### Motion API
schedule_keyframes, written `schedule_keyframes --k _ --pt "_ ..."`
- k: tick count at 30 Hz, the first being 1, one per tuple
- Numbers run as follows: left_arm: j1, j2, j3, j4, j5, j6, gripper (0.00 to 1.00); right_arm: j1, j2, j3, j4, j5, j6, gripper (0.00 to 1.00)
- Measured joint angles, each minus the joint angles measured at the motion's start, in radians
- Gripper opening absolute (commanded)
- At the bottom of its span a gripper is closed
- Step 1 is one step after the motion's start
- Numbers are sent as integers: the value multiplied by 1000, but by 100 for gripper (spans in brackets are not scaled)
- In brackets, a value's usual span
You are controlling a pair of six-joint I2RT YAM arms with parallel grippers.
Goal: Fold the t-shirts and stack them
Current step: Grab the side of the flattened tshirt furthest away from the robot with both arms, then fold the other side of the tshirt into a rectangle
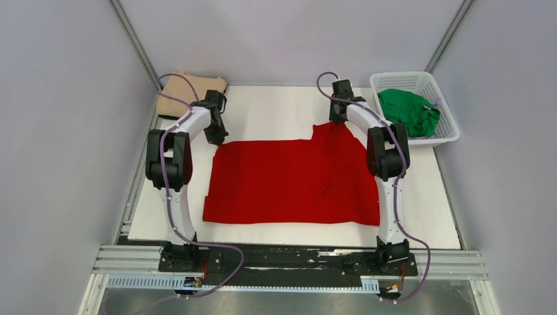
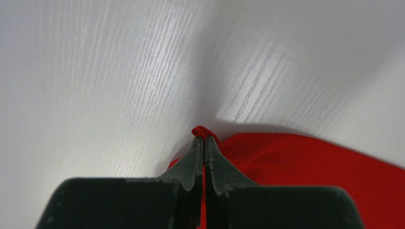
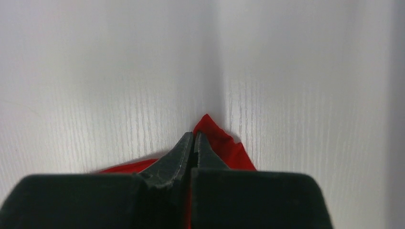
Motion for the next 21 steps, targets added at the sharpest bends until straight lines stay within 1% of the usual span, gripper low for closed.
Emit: schedule_keyframes --k 5,8,14,21 --pt "0 -47 -22 3 2 0 0 7 -85 -119 27 10 10 0" --pt "-3 -89 -51 14 4 0 0 16 -193 -240 55 16 16 0" --pt "-13 -225 -181 68 26 1 0 41 -410 -429 103 39 37 0" --pt "-18 -351 -268 126 55 11 0 66 -634 -645 105 73 81 0"
